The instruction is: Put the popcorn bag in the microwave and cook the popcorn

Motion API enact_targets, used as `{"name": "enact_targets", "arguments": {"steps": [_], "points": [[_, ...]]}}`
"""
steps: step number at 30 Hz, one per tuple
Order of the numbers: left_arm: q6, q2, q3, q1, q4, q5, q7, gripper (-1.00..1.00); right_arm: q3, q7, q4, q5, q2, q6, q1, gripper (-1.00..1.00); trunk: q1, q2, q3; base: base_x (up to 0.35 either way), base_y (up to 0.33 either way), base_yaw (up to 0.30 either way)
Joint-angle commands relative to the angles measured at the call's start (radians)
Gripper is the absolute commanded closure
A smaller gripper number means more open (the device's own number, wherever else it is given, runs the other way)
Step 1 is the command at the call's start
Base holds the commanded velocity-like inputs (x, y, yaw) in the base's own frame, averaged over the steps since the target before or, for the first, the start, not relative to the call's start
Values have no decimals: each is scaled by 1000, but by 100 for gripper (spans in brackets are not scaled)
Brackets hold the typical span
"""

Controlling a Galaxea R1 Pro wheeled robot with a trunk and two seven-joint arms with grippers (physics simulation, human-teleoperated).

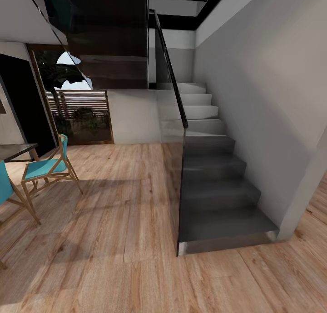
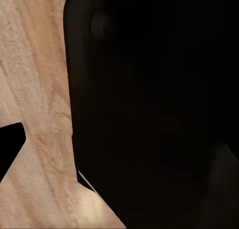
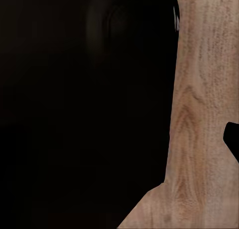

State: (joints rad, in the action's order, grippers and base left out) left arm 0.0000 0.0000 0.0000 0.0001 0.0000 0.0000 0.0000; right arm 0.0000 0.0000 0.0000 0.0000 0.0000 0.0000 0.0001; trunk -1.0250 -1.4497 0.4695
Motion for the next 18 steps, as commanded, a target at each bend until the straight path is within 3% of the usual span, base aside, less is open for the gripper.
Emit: {"name": "enact_targets", "arguments": {"steps": [1, 4, 7, 12, 18], "points": [[-6, -3, 6, 6, -6, 6, -2, -100, -6, 6, -6, -2, -3, -6, 6, -100, 0, 0, 0, 0, 0, 0], [-16, -5, 16, 1, -23, 23, -2, -100, 3, 1, -5, 3, -2, -7, 10, -100, 0, 0, 0, 0, 0, 0], [-19, -9, 14, -3, -30, 5, -2, -100, 8, -4, -3, 4, 1, -2, 9, -100, 0, 0, 0, 0, 0, 0], [-20, -9, 14, -3, -32, 5, -2, -100, 9, -2, -3, 6, 1, -1, 9, -100, 0, 0, 0, 0, 0, 10], [-38, 4, 0, -3, -33, 12, 0, -100, 9, -4, -3, 7, 3, -2, 9, -100, 0, 0, 0, 0, 0, 244]]}}
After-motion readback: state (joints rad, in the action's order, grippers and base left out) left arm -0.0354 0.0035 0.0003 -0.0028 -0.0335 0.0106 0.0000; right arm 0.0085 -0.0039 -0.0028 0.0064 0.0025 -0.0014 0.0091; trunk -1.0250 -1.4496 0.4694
